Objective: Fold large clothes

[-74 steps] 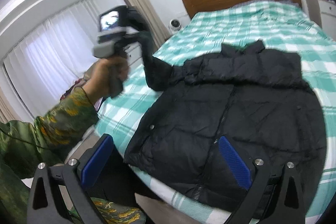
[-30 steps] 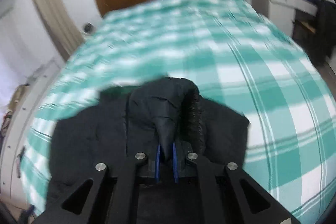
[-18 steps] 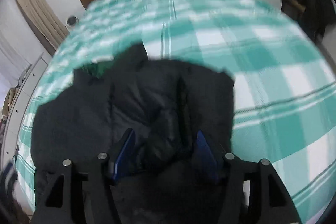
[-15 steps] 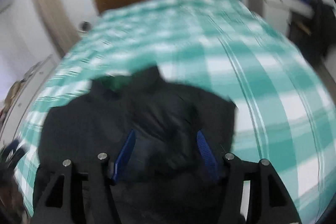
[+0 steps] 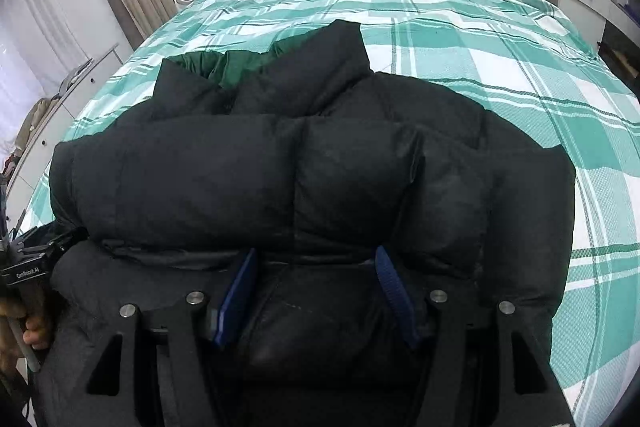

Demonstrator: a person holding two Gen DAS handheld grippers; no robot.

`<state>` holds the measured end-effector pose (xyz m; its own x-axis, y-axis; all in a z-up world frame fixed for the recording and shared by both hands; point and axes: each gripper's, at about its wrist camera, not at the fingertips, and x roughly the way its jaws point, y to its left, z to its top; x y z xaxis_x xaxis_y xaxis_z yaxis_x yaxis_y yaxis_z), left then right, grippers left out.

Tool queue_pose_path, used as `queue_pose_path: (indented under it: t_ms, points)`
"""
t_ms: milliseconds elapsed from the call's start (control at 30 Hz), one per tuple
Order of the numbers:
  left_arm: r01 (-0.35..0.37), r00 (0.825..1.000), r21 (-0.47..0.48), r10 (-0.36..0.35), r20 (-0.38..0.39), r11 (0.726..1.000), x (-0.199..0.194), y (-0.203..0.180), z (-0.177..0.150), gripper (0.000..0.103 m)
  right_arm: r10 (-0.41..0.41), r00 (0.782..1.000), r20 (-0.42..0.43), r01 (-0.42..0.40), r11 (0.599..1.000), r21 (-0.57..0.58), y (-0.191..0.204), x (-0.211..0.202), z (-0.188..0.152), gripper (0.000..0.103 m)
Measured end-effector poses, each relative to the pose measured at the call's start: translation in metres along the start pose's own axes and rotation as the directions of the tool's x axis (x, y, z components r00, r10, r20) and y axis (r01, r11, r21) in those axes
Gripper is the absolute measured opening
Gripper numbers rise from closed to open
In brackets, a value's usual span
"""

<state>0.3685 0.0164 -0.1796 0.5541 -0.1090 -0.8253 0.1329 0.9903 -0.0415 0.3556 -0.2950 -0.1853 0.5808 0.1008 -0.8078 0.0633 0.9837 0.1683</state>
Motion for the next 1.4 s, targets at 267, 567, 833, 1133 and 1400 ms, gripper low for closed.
queue_pose_path:
  t_ms: [267,567,833,1133,1400]
  points:
    - [0.059,0.991,-0.07,-0.051,0.12,0.996,-0.044,-0.004,0.048,0.099,0.009,1.0,0.022,-0.009,1.0,0.001,0.002,0.0,-0.004,0.063]
    - [0.041,0.987,-0.213,-0.073,-0.142,0.976,0.063,0.027,0.059,0.103,0.027,0.999,0.04,-0.027,1.0,0.007,-0.002,-0.003,-0.009,0.063]
    - [-0.026,0.993,-0.158,0.008,-0.116,0.987,0.074,0.015,0.053,0.102,0.008,0.998,0.058,-0.008,1.0,-0.01,-0.002,-0.004,-0.015,0.063]
    - [-0.032,0.998,-0.15,0.024,-0.059,0.988,0.075,0.014,0.049,0.102,0.0,0.998,0.069,0.001,1.0,-0.018,-0.002,-0.004,-0.016,0.063]
    - [-0.025,0.998,-0.15,0.016,-0.066,0.988,0.065,0.016,0.053,0.103,-0.007,0.999,0.047,0.009,1.0,-0.025,-0.001,-0.003,-0.012,0.063]
